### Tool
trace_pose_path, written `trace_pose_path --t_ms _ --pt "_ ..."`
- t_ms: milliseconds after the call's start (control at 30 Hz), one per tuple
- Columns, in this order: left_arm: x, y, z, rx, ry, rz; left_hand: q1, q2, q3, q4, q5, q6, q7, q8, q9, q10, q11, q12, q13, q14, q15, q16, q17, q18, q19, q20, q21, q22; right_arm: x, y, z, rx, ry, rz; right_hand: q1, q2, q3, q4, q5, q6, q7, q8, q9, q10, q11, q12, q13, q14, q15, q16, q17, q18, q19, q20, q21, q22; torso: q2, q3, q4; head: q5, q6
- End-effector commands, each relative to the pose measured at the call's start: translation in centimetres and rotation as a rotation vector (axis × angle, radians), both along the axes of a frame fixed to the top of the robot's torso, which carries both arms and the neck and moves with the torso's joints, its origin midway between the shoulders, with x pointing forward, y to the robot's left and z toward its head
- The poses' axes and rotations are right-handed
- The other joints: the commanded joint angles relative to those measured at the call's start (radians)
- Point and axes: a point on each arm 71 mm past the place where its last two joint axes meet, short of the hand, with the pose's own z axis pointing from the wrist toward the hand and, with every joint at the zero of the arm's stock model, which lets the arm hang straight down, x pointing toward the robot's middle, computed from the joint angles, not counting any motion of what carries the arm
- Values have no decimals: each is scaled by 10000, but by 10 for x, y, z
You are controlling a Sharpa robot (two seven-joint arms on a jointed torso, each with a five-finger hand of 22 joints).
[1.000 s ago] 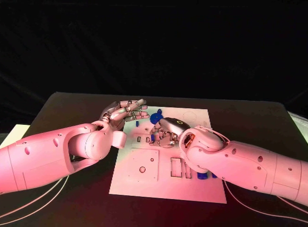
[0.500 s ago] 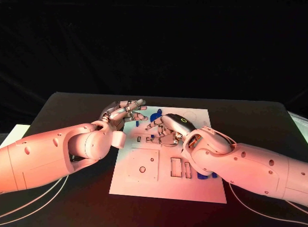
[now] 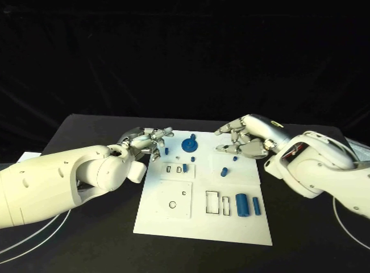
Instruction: Assemble the parts on the task board
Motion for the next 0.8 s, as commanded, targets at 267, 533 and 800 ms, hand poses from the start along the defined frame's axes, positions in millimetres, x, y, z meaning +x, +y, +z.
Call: trace_pose_path --t_ms 267,533,800 --pt "9 -4 1 6690 1466 -3539 -795 248 -565 1009 -336 -623 -142 1455 1199 -166 -21 2258 2337 673 -85 -3 1635 -86 -471 6 623 559 14 -47 13 243 747 -1577 320 162 102 -5 -73 94 -9 58 -6 113 6 78 13 610 -10 -116 409 -44 -56 -77 -67 -188 -305 171 -169 180 -171" --pt "25 -20 0 8498 1086 -3554 -896 181 -1621 1614 -388 -1147 -230 2538 2082 -82 -76 2731 2819 914 -135 449 2250 -242 -123 -4 1433 1726 16 -60 12 -170 932 -2092 378 149 101 67 -107 35 10 41 -33 -179 22 -396 -429 528 -2 -332 95 24 -240 -74 -296 -586 -390 211 -143 268 -352" --pt "37 -36 -2 9826 913 -3366 -743 551 -2382 1622 -369 -1311 -501 3727 3138 1650 -321 4916 5681 1052 -344 723 2635 -515 602 -196 2473 3330 19 -65 10 -281 1046 -2396 341 122 57 164 -127 5 16 39 -44 -184 31 -421 -471 514 5 -385 39 33 -267 -69 -350 -652 -379 213 -158 347 -390"
